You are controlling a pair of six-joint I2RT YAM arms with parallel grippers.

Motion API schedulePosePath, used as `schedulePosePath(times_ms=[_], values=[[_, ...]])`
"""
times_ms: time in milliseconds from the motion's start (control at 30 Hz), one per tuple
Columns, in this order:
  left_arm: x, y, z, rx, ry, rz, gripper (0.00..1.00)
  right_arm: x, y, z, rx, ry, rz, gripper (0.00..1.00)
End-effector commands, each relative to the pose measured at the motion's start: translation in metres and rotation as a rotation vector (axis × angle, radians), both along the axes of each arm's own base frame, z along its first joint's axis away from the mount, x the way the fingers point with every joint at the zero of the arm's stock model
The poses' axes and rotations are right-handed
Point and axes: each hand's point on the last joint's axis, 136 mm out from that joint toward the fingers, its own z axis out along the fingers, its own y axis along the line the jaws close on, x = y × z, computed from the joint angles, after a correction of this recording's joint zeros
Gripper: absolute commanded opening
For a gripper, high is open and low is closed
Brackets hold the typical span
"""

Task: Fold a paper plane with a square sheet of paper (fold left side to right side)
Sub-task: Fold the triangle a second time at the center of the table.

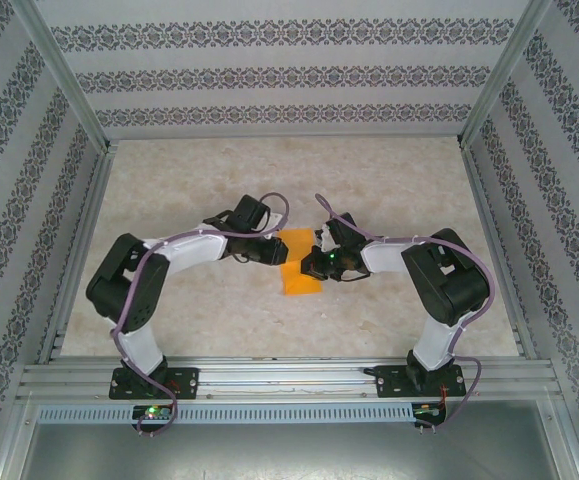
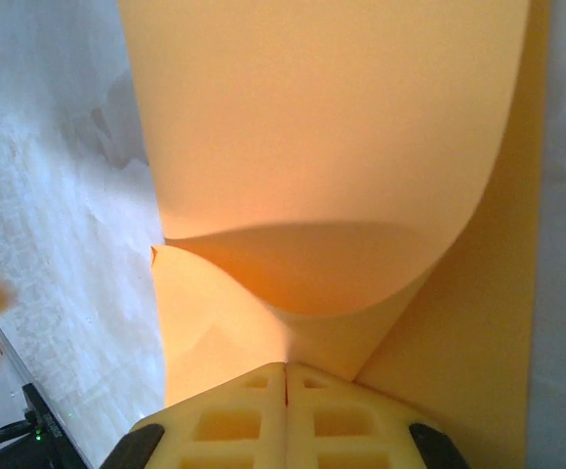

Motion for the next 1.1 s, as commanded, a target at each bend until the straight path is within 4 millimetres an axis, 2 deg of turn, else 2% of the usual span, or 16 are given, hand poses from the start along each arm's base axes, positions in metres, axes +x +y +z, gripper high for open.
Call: schedulePosePath(times_ms=[0, 133, 333, 600, 1067], values=[[-0.011, 0.01, 0.018, -0.013, 0.023, 0.034, 0.19, -0.017, -0.014, -0.021, -0.08, 0.06, -0.01, 0.0], [-0.037, 0.003, 0.019, -0.049, 0.078, 0.021, 0.15, -0.017, -0.014, -0.021, -0.077, 0.06, -0.01, 0.0], [-0.069, -0.028, 0.014, -0.127, 0.172, -0.018, 0.11, -0.018, -0.015, -0.023, -0.08, 0.065, -0.009, 0.0], [-0.068, -0.044, -0.01, -0.117, 0.215, -0.024, 0.09, -0.02, -0.015, -0.024, -0.08, 0.069, -0.007, 0.0], [-0.069, -0.041, -0.041, -0.066, 0.25, -0.022, 0.08, -0.023, -0.018, -0.028, -0.092, 0.081, -0.005, 0.0]])
